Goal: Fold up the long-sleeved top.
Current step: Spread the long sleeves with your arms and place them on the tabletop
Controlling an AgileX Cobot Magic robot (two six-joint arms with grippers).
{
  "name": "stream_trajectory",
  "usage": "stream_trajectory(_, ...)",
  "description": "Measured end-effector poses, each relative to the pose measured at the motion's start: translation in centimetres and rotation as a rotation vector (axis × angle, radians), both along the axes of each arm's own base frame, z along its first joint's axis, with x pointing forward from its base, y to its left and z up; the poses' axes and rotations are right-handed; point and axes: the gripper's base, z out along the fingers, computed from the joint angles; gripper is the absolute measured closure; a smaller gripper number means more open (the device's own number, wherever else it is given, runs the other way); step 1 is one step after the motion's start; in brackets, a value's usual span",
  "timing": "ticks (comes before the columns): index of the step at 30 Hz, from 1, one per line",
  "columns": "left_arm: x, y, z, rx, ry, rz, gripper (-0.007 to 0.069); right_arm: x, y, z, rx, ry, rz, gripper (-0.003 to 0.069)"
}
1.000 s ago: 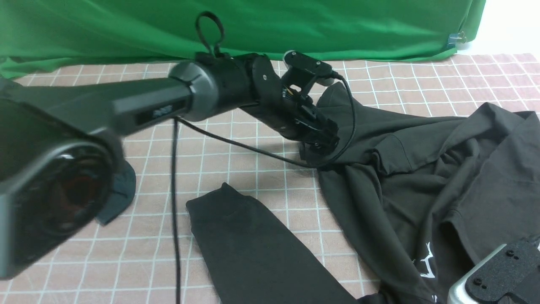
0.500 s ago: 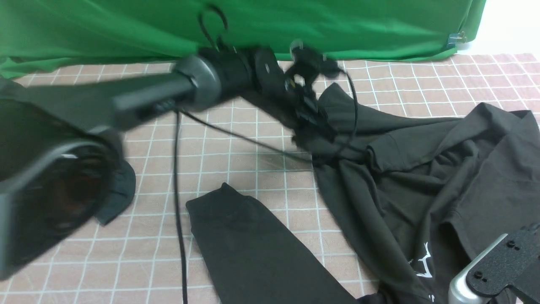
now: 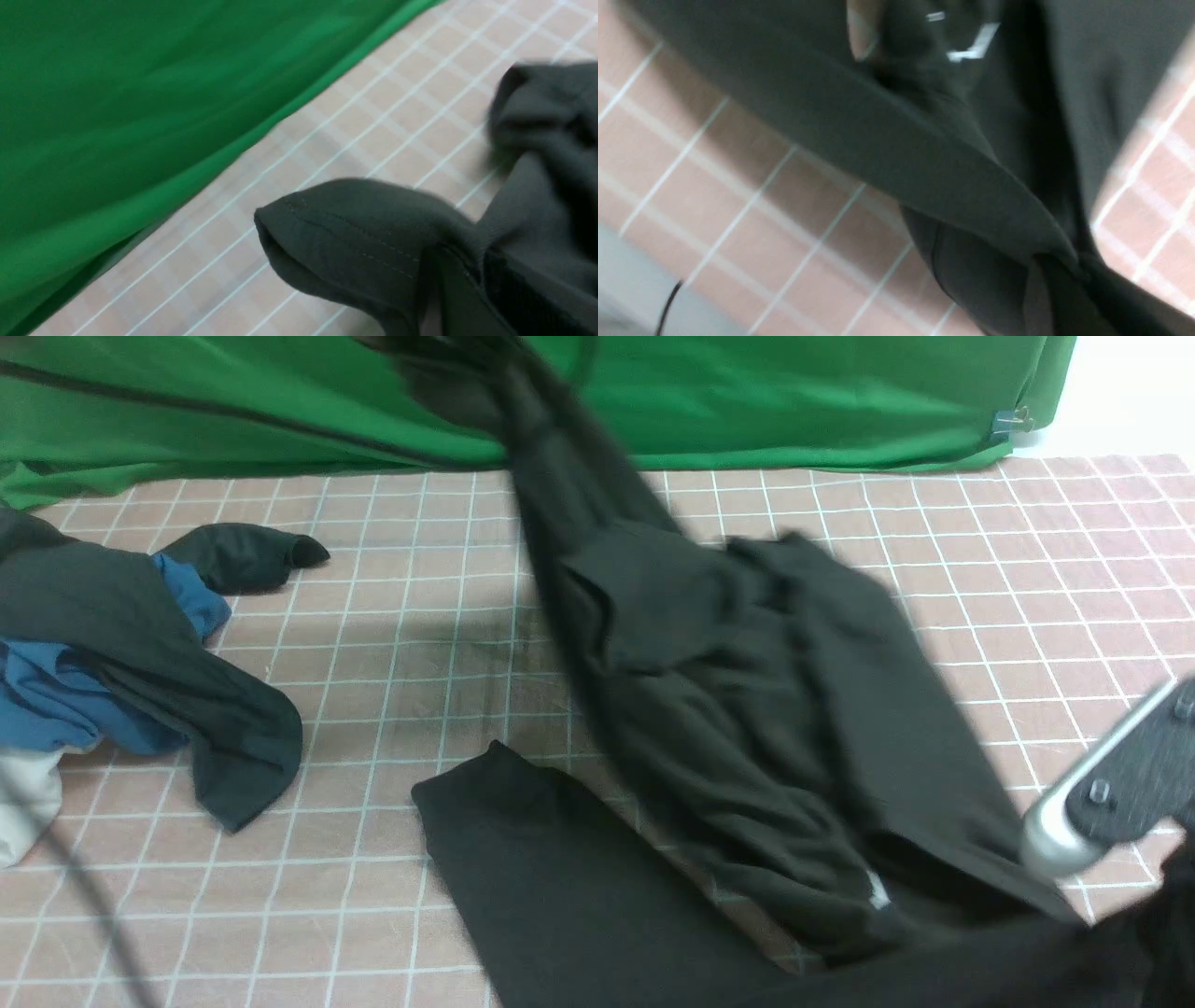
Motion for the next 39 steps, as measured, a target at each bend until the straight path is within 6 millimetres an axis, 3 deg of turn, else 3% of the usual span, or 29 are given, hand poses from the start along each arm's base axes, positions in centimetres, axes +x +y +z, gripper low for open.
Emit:
stream_trajectory(3, -3.0, 2.0, 3.1, 0.02, -0.028, 0.042, 0.0587, 0.6, -0.1, 1.5, -0.017, -0.082, 0.006, 0.0627)
stream_trajectory(5, -3.7, 2.3, 3.8, 0.022, -0.036, 0.052, 0.0587, 0.7, -0.2, 1.8, -0.018, -0.097, 0.005, 0.0627)
stream_trajectory(7, -6.5, 3.3, 6.3, 0.02, -0.084, 0.076, 0.0587, 1.0, -0.3, 3.0, -0.025, -0.145, 0.012, 0.0627)
stream_trajectory(8, -6.5, 3.3, 6.3, 0.019, -0.084, 0.077, 0.0587, 1.0, -0.3, 3.1, -0.028, -0.146, 0.011, 0.0627)
stream_trajectory(10, -9.4, 4.2, 8.7, 0.014, -0.148, 0.09, 0.0587, 1.3, -0.6, 4.3, -0.054, -0.194, 0.009, 0.0627)
stream_trajectory(11, -9.6, 4.2, 8.8, 0.014, -0.152, 0.091, 0.0587, 1.3, -0.7, 4.4, -0.059, -0.197, 0.009, 0.0627)
stream_trajectory(12, -11.5, 4.7, 10.1, 0.006, -0.187, 0.094, 0.0587, 1.5, -0.8, 5.0, -0.074, -0.23, 0.004, 0.0627)
stream_trajectory(16, -14.6, 5.5, 11.8, -0.014, -0.235, 0.1, 0.0587, 1.8, -1.2, 6.0, -0.101, -0.286, 0.0, 0.0627)
stream_trajectory(19, -14.7, 5.5, 11.6, -0.009, -0.216, 0.1, 0.0587, 2.0, -1.4, 6.1, -0.102, -0.289, -0.013, 0.0627)
stream_trajectory(22, -12.9, 4.9, 10.3, -0.021, -0.141, 0.096, 0.0587, 2.5, -1.7, 6.0, -0.104, -0.289, -0.044, 0.0627)
stream_trajectory(26, -8.0, 3.6, 6.2, 0.013, 0.025, 0.096, 0.0587, 3.6, -2.2, 5.6, -0.09, -0.265, -0.094, 0.0627)
stream_trajectory(27, -5.4, 3.2, 3.8, 0.038, 0.09, 0.103, 0.0587, 4.1, -2.3, 5.1, -0.075, -0.24, -0.104, 0.0627)
stream_trajectory(28, -5.1, 3.1, 3.5, 0.04, 0.097, 0.104, 0.0587, 4.2, -2.3, 5.2, -0.074, -0.243, -0.099, 0.0627)
stream_trajectory(30, -0.9, 2.3, -0.5, 0.052, 0.145, 0.112, 0.0587, 5.1, -2.6, 4.0, -0.065, -0.223, -0.114, 0.0627)
stream_trajectory(32, 1.0, 2.0, -2.4, 0.062, 0.142, 0.104, 0.0586, 5.5, -2.9, 3.1, -0.065, -0.211, -0.13, 0.0627)
stream_trajectory(34, 4.5, 1.6, -6.6, 0.107, 0.136, 0.07, 0.0566, 6.5, -3.8, 1.9, -0.082, -0.189, -0.177, 0.0627)
stream_trajectory(35, 4.7, 1.6, -6.9, 0.111, 0.136, 0.067, 0.0566, 6.5, -3.8, 1.9, -0.082, -0.189, -0.177, 0.0627)
stream_trajectory(36, 6.2, 1.6, -9.2, 0.122, 0.15, 0.059, 0.054, 6.9, -4.4, 1.3, -0.092, -0.176, -0.202, 0.0627)
stream_trajectory(37, 6.4, 1.6, -9.4, 0.123, 0.153, 0.058, 0.053, 7.1, -4.6, 1.1, -0.095, -0.169, -0.211, 0.0627)
stream_trajectory(39, 7.9, 1.9, -12.6, 0.102, 0.202, 0.069, 0.0442, 7.7, -5.1, 0.3, -0.095, -0.127, -0.23, 0.0627)
